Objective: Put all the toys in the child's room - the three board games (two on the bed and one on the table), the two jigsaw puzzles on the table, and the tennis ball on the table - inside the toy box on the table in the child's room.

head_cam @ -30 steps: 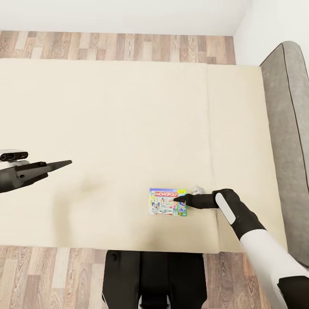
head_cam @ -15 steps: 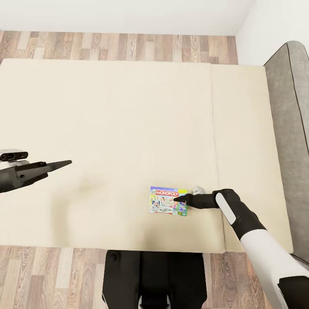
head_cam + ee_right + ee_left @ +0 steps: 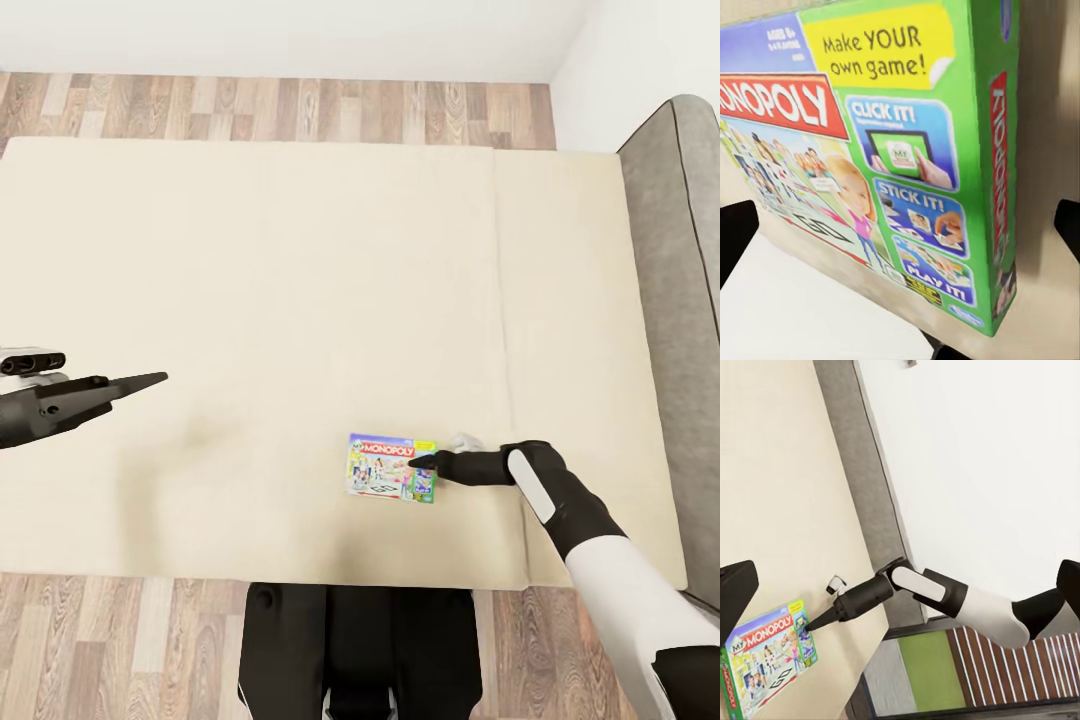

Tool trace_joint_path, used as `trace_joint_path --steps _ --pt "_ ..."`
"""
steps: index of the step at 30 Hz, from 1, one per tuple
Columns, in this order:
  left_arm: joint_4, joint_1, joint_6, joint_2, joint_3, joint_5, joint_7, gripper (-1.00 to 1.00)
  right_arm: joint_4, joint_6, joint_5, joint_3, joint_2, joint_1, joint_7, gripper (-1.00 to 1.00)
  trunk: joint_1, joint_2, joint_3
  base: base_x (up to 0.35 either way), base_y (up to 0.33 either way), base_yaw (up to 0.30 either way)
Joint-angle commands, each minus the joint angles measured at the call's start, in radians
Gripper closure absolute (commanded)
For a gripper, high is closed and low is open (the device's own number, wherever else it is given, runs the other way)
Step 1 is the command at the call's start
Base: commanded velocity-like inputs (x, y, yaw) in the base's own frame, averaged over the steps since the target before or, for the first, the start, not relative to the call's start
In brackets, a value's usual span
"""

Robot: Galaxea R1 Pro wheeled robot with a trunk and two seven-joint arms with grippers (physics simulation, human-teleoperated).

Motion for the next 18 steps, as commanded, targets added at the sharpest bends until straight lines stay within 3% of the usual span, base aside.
trace_joint_path --steps 1,4,18 --pt "0.000 -0.001 0.010 -0.001 0.000 -0.001 -0.004 -1.00 0.003 0.000 0.010 0.002 0.005 -0.002 0.003 -1.00 0.001 -0.002 -0.001 0.000 0.000 0.000" --pt "0.000 -0.002 0.010 -0.003 -0.001 -0.002 -0.003 -1.00 0.012 0.000 0.012 0.002 0.016 -0.006 -0.003 -1.00 0.001 -0.002 -0.001 0.000 0.000 0.000" --pt "0.000 -0.004 0.010 -0.001 -0.002 -0.002 -0.002 -1.00 0.017 -0.001 -0.007 0.002 0.012 -0.009 -0.007 -1.00 0.001 -0.002 -0.001 0.000 0.000 0.000"
